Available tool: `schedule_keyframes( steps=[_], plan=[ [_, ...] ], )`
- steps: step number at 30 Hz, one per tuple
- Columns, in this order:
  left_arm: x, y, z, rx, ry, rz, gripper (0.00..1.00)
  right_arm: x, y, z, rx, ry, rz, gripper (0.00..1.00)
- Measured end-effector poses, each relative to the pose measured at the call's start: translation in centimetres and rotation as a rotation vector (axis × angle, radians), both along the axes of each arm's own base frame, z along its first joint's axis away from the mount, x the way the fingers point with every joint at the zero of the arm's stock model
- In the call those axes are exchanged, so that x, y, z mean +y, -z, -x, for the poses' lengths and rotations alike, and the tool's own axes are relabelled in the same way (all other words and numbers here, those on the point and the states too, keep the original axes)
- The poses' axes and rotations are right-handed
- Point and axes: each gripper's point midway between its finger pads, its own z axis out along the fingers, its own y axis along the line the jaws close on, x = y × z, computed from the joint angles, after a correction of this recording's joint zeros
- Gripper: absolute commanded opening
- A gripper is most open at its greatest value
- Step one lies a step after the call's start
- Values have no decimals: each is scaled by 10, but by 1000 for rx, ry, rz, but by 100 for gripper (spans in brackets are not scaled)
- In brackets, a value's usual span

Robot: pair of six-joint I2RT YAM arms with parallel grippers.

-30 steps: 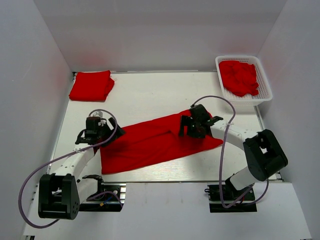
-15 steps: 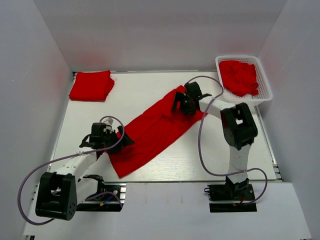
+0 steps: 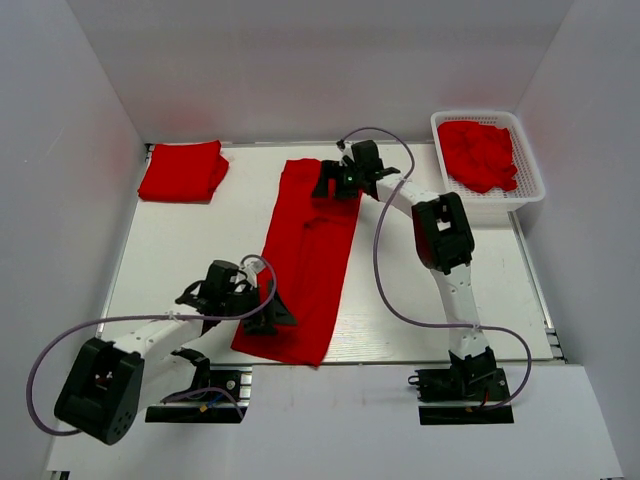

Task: Fold and stack the t-shirts
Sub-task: Rotate the tshirt 90 degrees

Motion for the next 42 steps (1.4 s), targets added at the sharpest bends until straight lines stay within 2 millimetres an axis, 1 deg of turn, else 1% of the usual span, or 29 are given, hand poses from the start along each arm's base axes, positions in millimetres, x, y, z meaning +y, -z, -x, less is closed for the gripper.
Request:
schedule_keyframes(
  steps=[2,5,7,9,12,15,16,18,20,21,23,24,26,27,28,29,30,32,36,37,40,42],
  plan=[
    [-6,-1,1,8,38,-14,99,7,-1,0,-11,-32,-13,90],
    [-14,-3,-3,2,79,-61,99,11,0,2,-28,-54,3,90],
    [-17,-7,-11,-30,96,-100,99,9,0,2,-38,-56,21,90],
    [-20,-16,-24,-74,99,-135,99,4,-2,3,-46,-47,57,90],
    [-24,-42,-58,-195,63,-188,99,-9,-8,5,-51,-12,127,90],
    [-20,-78,-105,-355,-38,-260,99,-22,-25,14,-61,22,175,90],
    [-16,-91,-121,-406,-88,-287,99,-26,-33,20,-70,35,191,90],
    [-2,-109,-148,-487,-196,-359,99,-28,-48,29,-86,56,220,90],
    [17,-120,-170,-524,-299,-452,99,-19,-59,40,-101,62,241,90],
    [25,-125,-181,-533,-345,-500,99,-13,-60,47,-103,62,251,90],
    [38,-133,-203,-544,-420,-588,99,-5,-52,64,-87,59,274,90],
    [43,-135,-212,-548,-449,-623,99,-1,-44,77,-65,53,289,90],
    [53,-131,-224,-539,-488,-684,99,4,-21,103,-3,27,308,90],
    [59,-126,-227,-528,-498,-713,99,5,-14,111,22,22,314,90],
    [64,-121,-229,-515,-506,-741,99,2,0,123,61,14,334,90],
    [69,-117,-229,-503,-512,-761,99,-2,9,131,94,16,349,90],
    [75,-113,-229,-492,-517,-784,99,-4,14,132,110,21,358,90],
    [85,-111,-231,-482,-534,-809,99,-5,11,125,114,48,344,90],
    [105,-116,-236,-485,-586,-852,99,-11,14,101,125,112,338,90],
    [107,-117,-237,-487,-593,-855,99,-13,14,94,125,126,335,90],
    [117,-122,-243,-496,-610,-858,99,-18,14,68,116,162,325,90],
    [117,-123,-248,-505,-597,-844,99,-24,14,45,111,189,312,90]
  ],
)
